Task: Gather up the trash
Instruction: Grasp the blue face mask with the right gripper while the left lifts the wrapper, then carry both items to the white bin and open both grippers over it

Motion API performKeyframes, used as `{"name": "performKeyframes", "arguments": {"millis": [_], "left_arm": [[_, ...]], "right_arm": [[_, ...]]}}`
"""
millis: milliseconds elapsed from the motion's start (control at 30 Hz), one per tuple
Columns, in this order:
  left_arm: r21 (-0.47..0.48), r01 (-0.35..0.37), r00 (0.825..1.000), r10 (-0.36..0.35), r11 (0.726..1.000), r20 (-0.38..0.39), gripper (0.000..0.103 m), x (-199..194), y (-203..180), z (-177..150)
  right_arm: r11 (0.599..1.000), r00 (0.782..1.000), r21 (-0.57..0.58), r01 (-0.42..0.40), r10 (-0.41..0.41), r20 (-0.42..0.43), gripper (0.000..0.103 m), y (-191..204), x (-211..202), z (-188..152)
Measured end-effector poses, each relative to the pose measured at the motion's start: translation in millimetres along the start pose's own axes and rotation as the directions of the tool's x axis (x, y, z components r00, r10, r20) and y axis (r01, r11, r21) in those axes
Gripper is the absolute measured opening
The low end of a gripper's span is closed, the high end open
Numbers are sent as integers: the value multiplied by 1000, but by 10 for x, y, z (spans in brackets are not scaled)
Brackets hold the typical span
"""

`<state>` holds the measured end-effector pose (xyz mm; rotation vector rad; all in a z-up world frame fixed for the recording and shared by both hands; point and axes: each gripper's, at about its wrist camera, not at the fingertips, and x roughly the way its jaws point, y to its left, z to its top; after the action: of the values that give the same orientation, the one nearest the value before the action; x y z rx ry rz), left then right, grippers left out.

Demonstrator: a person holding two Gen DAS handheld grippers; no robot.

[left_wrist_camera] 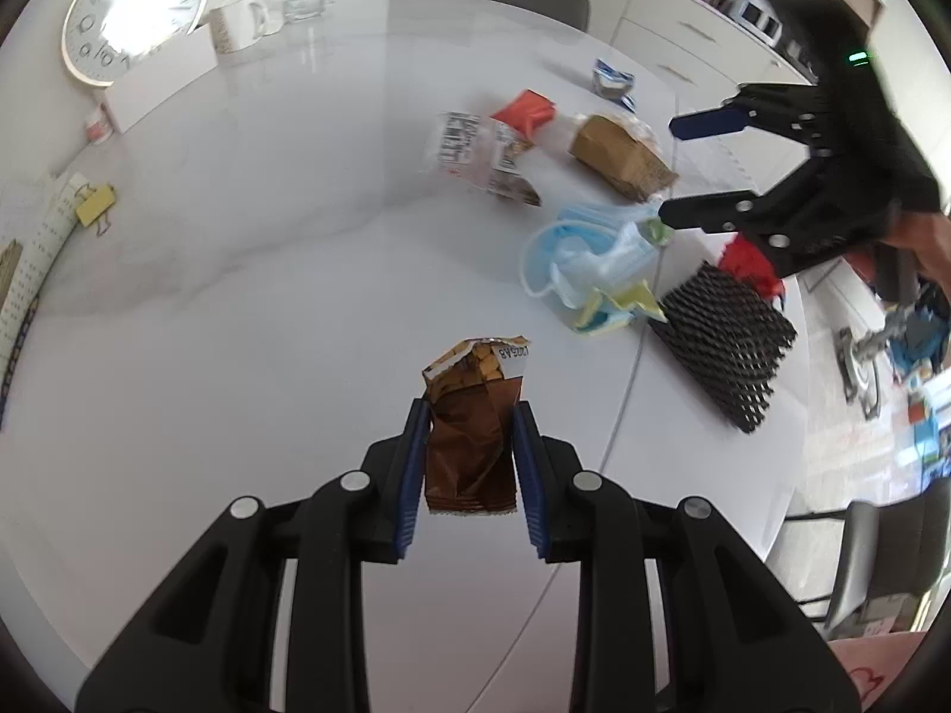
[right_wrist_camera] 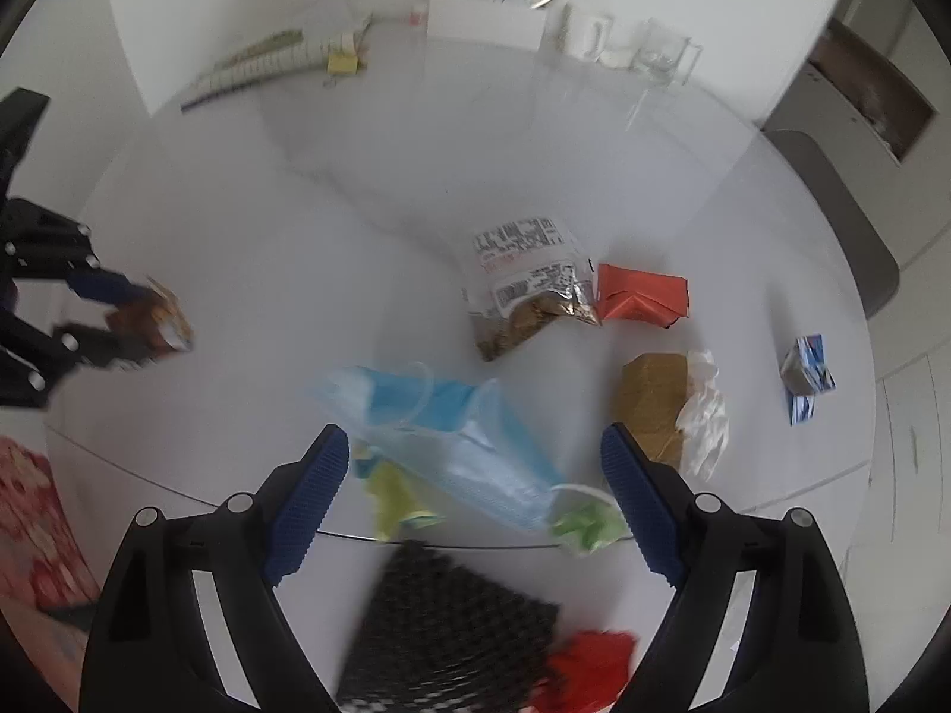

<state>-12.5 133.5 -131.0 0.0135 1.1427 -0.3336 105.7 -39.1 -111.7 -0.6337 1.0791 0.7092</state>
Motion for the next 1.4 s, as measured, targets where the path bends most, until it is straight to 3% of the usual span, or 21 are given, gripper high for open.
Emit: {"name": "performKeyframes", "arguments": {"millis": [200,267,333,367,433,533,667,733,833,867,933,1067,1133,1200,1300,1400], "left_arm": [[-54,-9,1000,8,999,-9,28,113,146,27],[-56,-12,1000,12,998,-10,28,140,168,25],[-63,-19,1000,18,998,-11,28,155,199,22],[-67,-21,1000,20,998,-11,28,153,217,22],[-80,-20,1000,20,997,-9,28,149,241,38],[-79,-24,1000,24,997,1,28,105,215,90],[-15,-21,999,22,1000,39,28,-55,-11,218],[28,-5,999,4,1000,53,28,-133,-186,290],[146,45,995,-57,988,79,28,-255,-703,395],[195,77,993,-93,978,73,28,-271,-935,419],[265,135,986,-156,955,61,28,-271,-1318,444],[352,298,947,-320,887,3,28,-140,-2209,460],[371,308,946,-325,876,-17,28,-38,-2537,434],[397,290,954,-296,871,-48,28,97,-2902,399],[424,317,948,-300,848,-109,28,266,-3361,290],[450,342,940,-295,825,-173,28,511,-3823,127]], "right_arm": [[992,977,-101,-77,55,-204,60,-128,644,42],[989,967,-116,-89,58,-250,47,-125,766,43],[989,955,-95,-114,83,-283,15,-150,841,46],[990,955,-65,-124,101,-279,12,-182,839,54],[988,960,7,-155,152,-236,7,-244,769,77],[973,974,140,-184,199,-103,6,-356,491,124],[933,980,302,-193,166,114,6,-505,-151,14],[900,971,392,-191,113,213,6,-613,-553,-196],[823,948,546,-159,-28,317,6,-655,-1303,-878],[795,943,588,-149,-65,327,6,-656,-1466,-1102],[704,932,691,-162,-122,342,6,-681,-1784,-1705],[617,921,768,-171,-178,348,6,-766,-2067,-2494],[565,892,784,-258,-174,418,6,-866,-2167,-2855],[543,882,795,-271,-190,431,6,-938,-2224,-3078],[537,884,801,-263,-198,423,6,-1058,-2235,-3386],[534,907,818,-216,-201,371,6,-1133,-2246,-3787]]}}
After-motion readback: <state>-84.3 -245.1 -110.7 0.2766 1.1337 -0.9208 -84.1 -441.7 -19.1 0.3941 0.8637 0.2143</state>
